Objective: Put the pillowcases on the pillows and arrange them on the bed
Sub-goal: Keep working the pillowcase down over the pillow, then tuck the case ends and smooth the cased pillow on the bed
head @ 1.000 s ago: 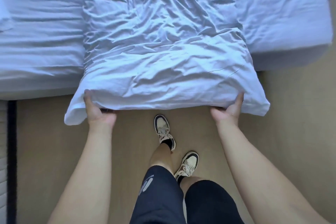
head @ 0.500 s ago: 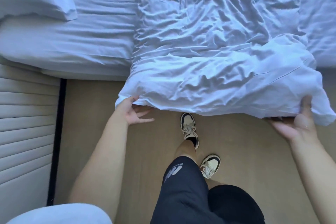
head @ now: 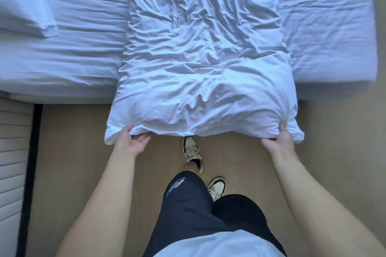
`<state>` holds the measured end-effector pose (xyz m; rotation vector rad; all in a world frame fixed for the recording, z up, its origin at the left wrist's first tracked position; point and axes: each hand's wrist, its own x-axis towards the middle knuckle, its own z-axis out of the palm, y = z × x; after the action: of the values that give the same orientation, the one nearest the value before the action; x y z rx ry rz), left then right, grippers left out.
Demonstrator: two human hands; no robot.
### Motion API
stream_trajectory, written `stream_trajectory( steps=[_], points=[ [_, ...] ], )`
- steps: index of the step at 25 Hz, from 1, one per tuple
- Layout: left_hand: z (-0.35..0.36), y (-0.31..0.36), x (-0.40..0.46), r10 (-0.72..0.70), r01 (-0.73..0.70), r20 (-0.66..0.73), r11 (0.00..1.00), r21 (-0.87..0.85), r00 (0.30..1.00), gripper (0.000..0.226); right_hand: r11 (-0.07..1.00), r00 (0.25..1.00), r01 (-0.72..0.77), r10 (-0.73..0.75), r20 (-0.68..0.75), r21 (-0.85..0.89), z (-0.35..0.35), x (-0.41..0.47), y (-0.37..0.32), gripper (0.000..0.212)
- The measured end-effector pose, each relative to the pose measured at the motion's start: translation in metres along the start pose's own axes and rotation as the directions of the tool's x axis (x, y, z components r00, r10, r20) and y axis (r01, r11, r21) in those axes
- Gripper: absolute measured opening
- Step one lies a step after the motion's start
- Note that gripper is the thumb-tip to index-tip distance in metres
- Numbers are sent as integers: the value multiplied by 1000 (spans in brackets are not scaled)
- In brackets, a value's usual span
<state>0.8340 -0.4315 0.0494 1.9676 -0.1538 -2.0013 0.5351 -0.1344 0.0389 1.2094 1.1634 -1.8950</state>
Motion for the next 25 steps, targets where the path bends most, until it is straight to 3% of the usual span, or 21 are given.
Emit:
stream_trajectory(
  steps=[5, 14, 17, 20, 22, 25],
  points=[
    [-4, 16, -77, 167, -175, 98, 981, 88, 981, 19, 993, 994, 72, -64, 89, -92, -9, -64, -38, 27],
    [-74, 1, -189, 373, -395, 231, 917, 58, 899, 41, 969, 942, 245, -228, 246, -38, -69, -155, -69, 38],
    [-123, -34, -206, 387, -399, 129, 912, 90, 913, 32, 971, 946, 229, -205, 251, -69, -139, -171, -62, 61],
    [-169, -71, -205, 362, -362, 20, 926, 105, 932, 20, 982, 963, 152, -121, 240, -113, -195, -202, -49, 39],
    [-156, -69, -200, 360, -360, 23, 924, 128, 933, 24, 978, 961, 166, -131, 245, -127, -187, -194, -50, 36],
    [-89, -31, -200, 420, -432, 119, 895, 107, 900, 35, 937, 970, 233, -207, 125, -258, -135, -156, -63, 75]
  ],
)
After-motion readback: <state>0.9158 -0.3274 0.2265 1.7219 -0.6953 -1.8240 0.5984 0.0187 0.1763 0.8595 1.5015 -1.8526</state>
